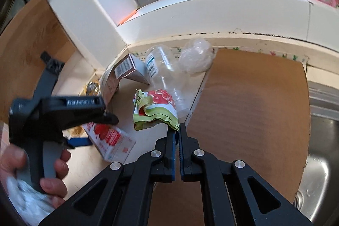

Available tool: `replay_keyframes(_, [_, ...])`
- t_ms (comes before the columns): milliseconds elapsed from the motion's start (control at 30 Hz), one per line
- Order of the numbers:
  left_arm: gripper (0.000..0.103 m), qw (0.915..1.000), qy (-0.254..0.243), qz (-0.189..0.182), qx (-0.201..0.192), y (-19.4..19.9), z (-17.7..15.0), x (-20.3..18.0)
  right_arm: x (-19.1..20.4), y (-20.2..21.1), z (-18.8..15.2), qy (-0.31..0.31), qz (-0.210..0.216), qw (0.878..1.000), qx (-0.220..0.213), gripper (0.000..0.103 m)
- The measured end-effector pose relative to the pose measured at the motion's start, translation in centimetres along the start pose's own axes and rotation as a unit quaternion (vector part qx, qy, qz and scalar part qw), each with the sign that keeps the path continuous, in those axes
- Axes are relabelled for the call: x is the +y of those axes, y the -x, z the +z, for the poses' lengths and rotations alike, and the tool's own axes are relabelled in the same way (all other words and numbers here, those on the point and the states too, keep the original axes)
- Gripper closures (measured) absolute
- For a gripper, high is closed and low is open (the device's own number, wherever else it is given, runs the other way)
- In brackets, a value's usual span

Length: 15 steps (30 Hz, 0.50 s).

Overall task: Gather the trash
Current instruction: 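Grasp the pink strawberry drink box with the left gripper while the right gripper grasps the green-and-red wrapper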

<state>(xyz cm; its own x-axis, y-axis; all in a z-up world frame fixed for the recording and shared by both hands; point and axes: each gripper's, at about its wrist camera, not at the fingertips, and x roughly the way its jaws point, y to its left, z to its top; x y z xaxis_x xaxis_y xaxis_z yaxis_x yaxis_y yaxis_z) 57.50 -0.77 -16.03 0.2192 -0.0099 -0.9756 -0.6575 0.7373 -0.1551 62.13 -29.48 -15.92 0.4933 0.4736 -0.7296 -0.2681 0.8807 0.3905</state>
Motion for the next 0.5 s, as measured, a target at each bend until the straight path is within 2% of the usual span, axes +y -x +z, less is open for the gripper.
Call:
replay_keyframes(167, [0.043, 1.0, 0.003, -0.005, 0.005, 0.3, -1.5, 1.4, -0.4, 0.1, -0.4, -0.014, 0.005, 1.0, 0.007, 0.1])
replay_keyframes(500, [0.047, 0.9983, -0.056, -0.014, 0.003, 3.0, -6.5, 4.6, 1.9, 2.1, -2.6, -0.014, 0.021, 1.0, 0.013, 0.1])
